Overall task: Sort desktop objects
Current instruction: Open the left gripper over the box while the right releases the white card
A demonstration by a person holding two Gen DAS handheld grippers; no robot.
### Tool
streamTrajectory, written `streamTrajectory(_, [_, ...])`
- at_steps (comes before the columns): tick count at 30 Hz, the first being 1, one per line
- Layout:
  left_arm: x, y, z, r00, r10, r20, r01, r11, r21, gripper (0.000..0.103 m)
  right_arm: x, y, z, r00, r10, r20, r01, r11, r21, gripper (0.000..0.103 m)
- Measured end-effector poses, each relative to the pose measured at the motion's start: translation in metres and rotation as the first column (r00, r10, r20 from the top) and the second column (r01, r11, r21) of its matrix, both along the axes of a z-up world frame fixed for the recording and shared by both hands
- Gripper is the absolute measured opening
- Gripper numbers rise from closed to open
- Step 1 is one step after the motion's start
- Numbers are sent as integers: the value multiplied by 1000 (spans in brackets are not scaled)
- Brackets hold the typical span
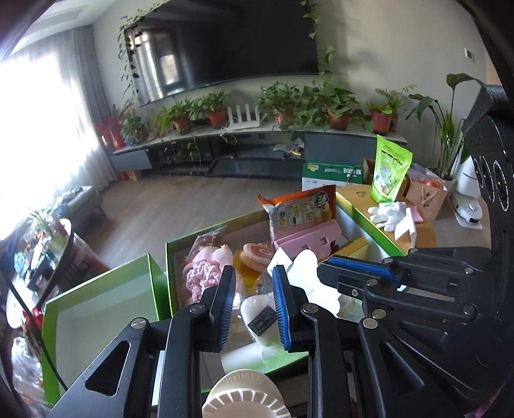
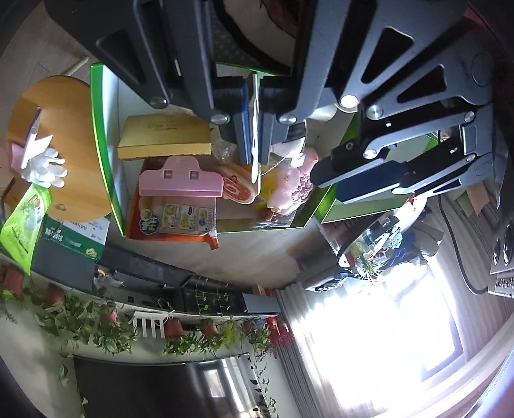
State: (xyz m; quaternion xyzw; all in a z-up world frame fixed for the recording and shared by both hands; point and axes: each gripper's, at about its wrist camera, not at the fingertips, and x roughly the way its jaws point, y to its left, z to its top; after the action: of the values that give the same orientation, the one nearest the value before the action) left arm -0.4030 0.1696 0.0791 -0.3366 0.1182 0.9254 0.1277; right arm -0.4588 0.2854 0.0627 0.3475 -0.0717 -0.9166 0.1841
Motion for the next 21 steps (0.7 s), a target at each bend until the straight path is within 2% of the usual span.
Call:
streamTrajectory(7, [8,-4,15,1000,1,-17,-1,1000,22,23,14,4,17,997,-66,-47,69,996,60,27])
streamTrajectory(14, [30,-8,39,998,14,-65,-12,999,36,27,41,2,43,995,-47,-92,54,996,77,27])
streamTrajectory(16, [41,-8,47,995,26,-92,-23,999,30,31,50,1,51,993,-45,-107,54,996,77,27])
streamTrajectory(21, [64,-14,63,987,54,-149,-49,998,34,52,76,1,69,988,-47,-144,60,995,82,27])
